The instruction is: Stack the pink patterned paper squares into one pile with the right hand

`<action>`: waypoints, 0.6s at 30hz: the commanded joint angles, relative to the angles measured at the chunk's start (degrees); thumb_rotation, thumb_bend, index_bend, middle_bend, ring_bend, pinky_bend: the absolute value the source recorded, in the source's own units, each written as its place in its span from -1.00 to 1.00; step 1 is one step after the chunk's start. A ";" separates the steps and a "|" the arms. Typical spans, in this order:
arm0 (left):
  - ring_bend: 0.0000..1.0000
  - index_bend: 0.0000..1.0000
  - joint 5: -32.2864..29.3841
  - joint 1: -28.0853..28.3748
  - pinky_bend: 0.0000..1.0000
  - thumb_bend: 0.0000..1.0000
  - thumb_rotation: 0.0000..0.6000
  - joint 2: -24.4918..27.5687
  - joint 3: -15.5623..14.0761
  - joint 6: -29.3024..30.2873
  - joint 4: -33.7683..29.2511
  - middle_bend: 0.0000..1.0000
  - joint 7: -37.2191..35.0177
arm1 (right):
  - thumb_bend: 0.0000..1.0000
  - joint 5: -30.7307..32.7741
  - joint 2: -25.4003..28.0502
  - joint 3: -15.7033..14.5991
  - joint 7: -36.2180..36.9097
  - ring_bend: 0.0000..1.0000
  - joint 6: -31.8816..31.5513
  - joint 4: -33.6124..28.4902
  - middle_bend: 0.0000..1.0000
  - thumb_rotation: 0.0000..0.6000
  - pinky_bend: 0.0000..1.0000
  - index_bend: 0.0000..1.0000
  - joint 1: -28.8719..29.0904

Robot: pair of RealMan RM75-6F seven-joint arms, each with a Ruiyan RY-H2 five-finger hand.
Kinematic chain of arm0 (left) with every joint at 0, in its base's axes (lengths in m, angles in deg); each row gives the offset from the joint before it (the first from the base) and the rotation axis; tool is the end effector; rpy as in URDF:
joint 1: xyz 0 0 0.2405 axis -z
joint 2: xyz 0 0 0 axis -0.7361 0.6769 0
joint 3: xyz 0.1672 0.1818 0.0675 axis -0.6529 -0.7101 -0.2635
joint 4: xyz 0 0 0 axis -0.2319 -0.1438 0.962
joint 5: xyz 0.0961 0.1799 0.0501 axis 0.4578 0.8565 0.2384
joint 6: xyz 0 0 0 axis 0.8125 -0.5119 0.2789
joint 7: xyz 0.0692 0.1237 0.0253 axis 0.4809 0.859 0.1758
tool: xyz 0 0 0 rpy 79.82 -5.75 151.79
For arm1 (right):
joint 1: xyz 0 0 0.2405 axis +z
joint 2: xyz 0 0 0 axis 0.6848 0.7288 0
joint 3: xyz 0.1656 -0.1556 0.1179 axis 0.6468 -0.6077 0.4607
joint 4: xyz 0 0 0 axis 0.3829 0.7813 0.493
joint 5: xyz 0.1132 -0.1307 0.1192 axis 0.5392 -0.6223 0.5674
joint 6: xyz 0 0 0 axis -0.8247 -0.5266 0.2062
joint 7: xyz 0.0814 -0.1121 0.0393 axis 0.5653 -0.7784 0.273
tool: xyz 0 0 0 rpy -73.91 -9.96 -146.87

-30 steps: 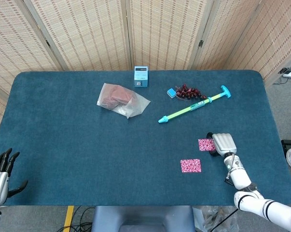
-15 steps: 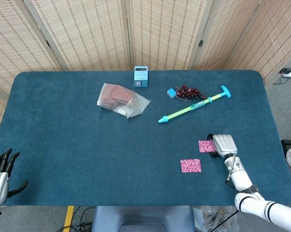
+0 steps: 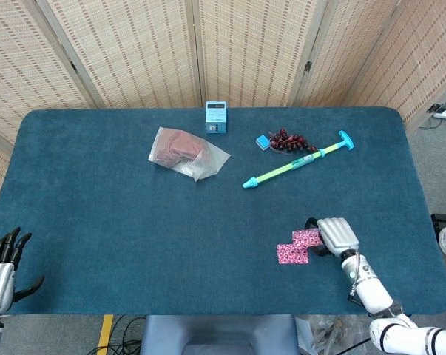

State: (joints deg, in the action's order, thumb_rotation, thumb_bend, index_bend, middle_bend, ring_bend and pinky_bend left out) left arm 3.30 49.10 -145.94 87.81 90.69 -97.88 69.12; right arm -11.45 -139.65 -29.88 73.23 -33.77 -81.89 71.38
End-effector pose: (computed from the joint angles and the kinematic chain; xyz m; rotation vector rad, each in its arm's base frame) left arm -0.3408 0.1608 0.1362 -1.3325 -0.8969 -0.8220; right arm -0.2619 -0.2787 0.0265 1.7429 -1.2003 0.6488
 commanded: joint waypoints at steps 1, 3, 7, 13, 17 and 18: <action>-0.92 -0.74 0.05 -0.06 -0.79 -0.49 1.00 -0.12 -0.12 -0.05 0.23 -0.91 -0.28 | -0.38 -1.32 0.01 -1.21 0.78 1.00 -0.20 -1.43 1.00 1.00 1.00 -0.25 -0.62; -0.92 -0.74 0.16 -0.06 -0.79 -0.49 1.00 -0.24 -0.32 -0.25 0.44 -0.91 -0.46 | -0.38 -1.42 -0.80 -1.67 1.11 1.00 0.35 -1.39 1.00 1.00 1.00 -0.25 -0.62; -0.92 -0.74 0.10 -0.21 -0.79 -0.49 1.00 -0.22 -0.28 -0.03 0.66 -0.91 -0.75 | -0.39 -1.85 -2.13 -2.09 1.44 1.00 0.26 -1.37 1.00 1.00 1.00 -0.25 -0.76; -0.92 -0.74 0.17 -0.13 -0.79 -0.49 1.00 -0.19 -0.32 -0.22 0.75 -0.91 -0.77 | -0.41 -2.41 -2.84 -2.25 1.86 1.00 -0.72 -2.09 1.00 1.00 1.00 -0.25 -1.21; -0.92 -0.74 0.10 -0.02 -0.79 -0.49 1.00 -0.31 -0.32 -0.49 0.87 -0.91 -0.76 | -0.44 -2.07 -2.98 -2.25 1.68 1.00 -0.90 -2.26 1.00 1.00 1.00 -0.25 -1.28; -0.92 -0.74 0.11 -0.01 -0.79 -0.49 1.00 -0.31 -0.30 -0.48 0.89 -0.91 -0.78 | -0.45 -1.97 -3.00 -2.25 1.59 1.00 -0.91 -2.25 1.00 1.00 1.00 -0.25 -1.27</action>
State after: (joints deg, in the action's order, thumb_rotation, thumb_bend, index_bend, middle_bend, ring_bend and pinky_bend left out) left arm 3.41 49.09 -146.25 87.51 90.21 -96.98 68.34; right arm -13.44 -142.64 -32.14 74.83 -34.67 -84.13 70.10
